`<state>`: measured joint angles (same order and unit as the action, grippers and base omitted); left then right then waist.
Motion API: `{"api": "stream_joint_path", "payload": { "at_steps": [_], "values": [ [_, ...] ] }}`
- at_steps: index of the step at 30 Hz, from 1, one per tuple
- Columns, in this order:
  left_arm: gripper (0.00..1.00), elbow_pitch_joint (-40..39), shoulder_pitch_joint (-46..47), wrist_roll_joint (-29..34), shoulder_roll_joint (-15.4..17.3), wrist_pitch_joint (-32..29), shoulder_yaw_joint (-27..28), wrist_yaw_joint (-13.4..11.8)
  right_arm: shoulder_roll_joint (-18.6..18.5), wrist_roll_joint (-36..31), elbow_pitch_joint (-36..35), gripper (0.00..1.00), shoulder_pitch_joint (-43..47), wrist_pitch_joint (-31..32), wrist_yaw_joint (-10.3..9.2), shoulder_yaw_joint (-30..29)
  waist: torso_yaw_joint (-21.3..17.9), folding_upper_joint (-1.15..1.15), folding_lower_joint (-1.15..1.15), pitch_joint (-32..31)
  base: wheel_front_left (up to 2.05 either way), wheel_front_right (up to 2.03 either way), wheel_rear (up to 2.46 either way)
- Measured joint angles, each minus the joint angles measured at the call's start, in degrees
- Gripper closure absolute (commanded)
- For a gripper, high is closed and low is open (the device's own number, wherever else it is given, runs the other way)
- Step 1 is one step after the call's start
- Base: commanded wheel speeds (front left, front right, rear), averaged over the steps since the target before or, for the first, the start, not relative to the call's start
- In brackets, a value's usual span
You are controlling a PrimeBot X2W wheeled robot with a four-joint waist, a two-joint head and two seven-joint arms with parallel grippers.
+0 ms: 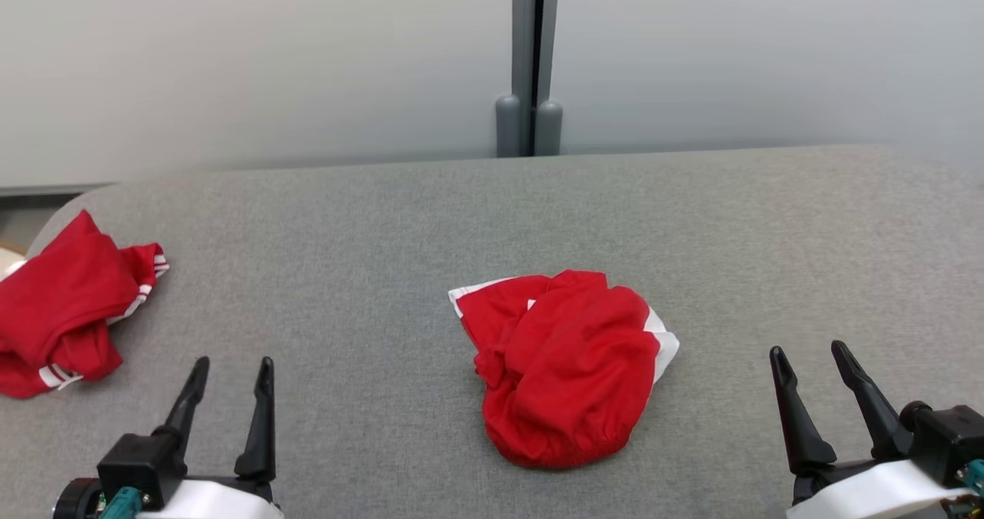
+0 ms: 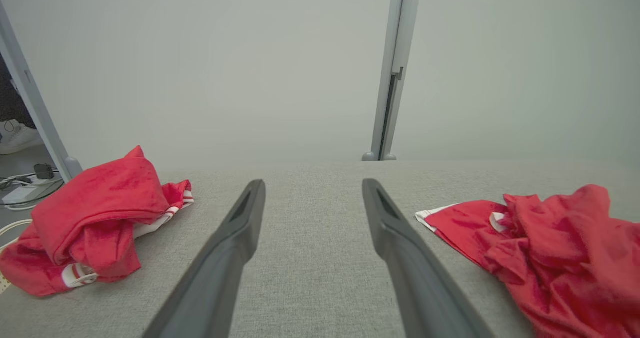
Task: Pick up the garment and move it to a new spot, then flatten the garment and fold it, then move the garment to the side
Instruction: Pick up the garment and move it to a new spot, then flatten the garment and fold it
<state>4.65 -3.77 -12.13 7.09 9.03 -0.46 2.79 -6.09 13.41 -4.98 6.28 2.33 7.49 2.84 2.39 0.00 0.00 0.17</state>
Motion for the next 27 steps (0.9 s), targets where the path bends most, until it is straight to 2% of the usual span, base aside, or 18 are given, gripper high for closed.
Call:
{"api": "stream_joint_path", "payload": {
  "at_steps": [7,27],
  "values": [
    [0.0,-0.3,-1.8,-0.1,0.6,-1.5,-0.5,0.0,0.2,0.2,0.3,0.0,2.0,-0.3,0.0,-0.1,-1.0,0.0,0.0,-2.2,0.0,0.0,0.0],
    [0.0,0.9,-1.4,-1.0,1.2,-1.4,-1.3,-0.3,0.3,0.1,-0.8,0.0,2.0,-0.3,0.0,-0.6,-0.8,0.0,0.0,-1.8,0.0,0.0,0.0]
  ]
}}
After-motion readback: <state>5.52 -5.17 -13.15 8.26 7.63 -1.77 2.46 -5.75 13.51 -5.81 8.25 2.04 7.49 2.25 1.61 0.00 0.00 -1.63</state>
